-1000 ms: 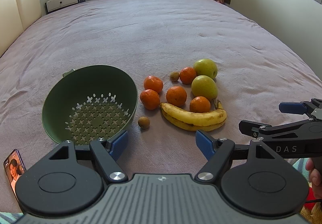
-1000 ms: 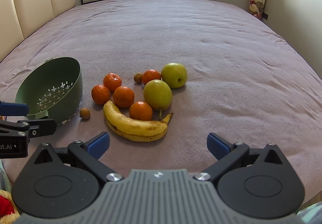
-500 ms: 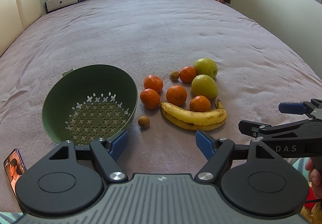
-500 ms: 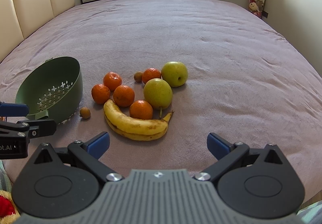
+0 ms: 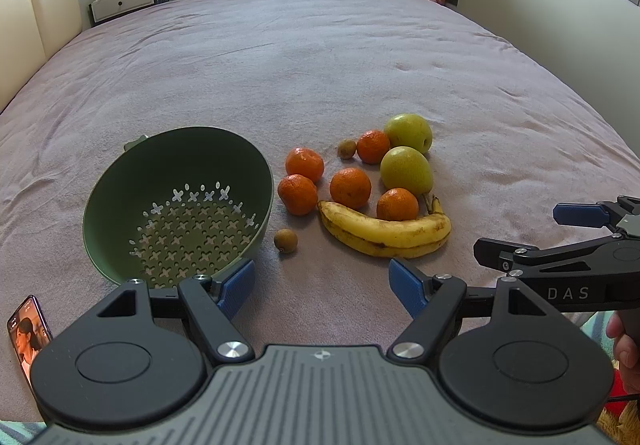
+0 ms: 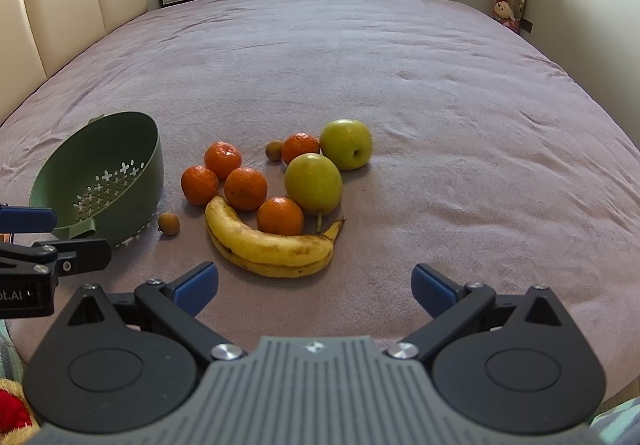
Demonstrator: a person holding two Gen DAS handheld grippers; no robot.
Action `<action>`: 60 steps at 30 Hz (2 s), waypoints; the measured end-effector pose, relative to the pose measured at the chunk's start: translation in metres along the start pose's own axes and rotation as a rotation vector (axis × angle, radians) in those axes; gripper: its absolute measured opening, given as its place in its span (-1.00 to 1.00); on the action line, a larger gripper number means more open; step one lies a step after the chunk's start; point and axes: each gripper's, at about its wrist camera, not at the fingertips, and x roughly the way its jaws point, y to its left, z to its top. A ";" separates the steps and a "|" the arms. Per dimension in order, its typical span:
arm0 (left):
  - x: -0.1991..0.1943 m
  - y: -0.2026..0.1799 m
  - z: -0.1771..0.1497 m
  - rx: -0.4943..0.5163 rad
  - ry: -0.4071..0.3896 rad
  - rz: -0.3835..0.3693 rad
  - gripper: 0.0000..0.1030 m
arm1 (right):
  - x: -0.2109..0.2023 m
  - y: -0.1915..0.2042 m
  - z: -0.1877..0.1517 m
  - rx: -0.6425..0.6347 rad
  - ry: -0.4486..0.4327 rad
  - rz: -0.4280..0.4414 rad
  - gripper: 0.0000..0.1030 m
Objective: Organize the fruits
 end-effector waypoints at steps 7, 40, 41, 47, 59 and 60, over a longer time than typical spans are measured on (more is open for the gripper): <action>0.000 0.000 0.000 0.000 0.001 0.000 0.73 | 0.002 -0.001 0.000 0.006 0.006 0.002 0.93; 0.001 0.001 -0.001 -0.024 0.001 -0.061 0.40 | 0.007 -0.004 -0.002 -0.002 -0.016 0.022 0.93; 0.001 0.001 -0.001 -0.028 0.001 -0.072 0.39 | 0.007 -0.004 -0.002 -0.005 -0.028 0.025 0.93; 0.004 0.002 0.000 -0.046 -0.001 -0.122 0.09 | 0.008 -0.012 0.007 -0.005 -0.048 0.053 0.90; 0.021 -0.010 0.036 -0.023 -0.029 -0.163 -0.02 | 0.019 -0.016 0.051 -0.128 0.013 0.091 0.41; 0.026 -0.009 0.039 -0.036 -0.026 -0.164 -0.02 | 0.023 -0.018 0.054 -0.118 0.013 0.094 0.36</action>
